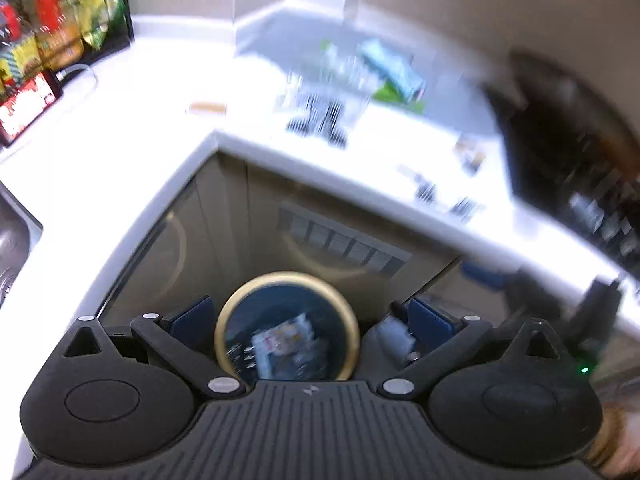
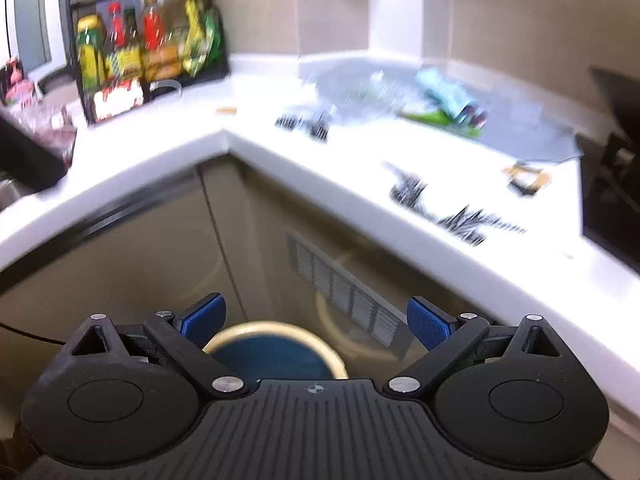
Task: Collect trash
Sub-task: 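Raise both tools back up toward the counter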
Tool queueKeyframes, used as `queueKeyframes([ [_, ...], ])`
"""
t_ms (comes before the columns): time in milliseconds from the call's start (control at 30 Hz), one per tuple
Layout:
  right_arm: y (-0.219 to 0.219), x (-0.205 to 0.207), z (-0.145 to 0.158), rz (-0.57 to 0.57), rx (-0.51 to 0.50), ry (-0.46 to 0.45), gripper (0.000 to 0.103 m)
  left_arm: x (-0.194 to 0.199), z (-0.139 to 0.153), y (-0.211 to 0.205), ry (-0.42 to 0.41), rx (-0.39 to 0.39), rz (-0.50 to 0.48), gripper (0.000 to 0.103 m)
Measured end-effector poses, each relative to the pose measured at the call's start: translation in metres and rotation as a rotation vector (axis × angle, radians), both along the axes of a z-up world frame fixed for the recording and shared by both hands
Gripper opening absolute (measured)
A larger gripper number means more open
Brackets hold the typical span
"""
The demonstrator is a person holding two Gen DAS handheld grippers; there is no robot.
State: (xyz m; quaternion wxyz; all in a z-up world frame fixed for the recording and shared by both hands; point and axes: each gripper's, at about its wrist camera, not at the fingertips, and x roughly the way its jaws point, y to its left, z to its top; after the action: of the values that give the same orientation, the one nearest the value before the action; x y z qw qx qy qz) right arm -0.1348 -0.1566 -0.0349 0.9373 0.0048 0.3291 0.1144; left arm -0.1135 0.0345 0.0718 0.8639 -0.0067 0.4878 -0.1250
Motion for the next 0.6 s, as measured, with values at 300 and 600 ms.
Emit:
queueKeyframes([
  [300, -0.010, -0.006, 0.029, -0.050, -0.008, -0.071, 0.098, -0.046, 0.113, -0.019, -0.197, -0.135, -0.048, 0.103],
  [600, -0.010, -0.011, 0.042, -0.065, -0.020, -0.122, 0.099, -0.068, 0.144, -0.012, -0.303, -0.197, -0.040, 0.103],
])
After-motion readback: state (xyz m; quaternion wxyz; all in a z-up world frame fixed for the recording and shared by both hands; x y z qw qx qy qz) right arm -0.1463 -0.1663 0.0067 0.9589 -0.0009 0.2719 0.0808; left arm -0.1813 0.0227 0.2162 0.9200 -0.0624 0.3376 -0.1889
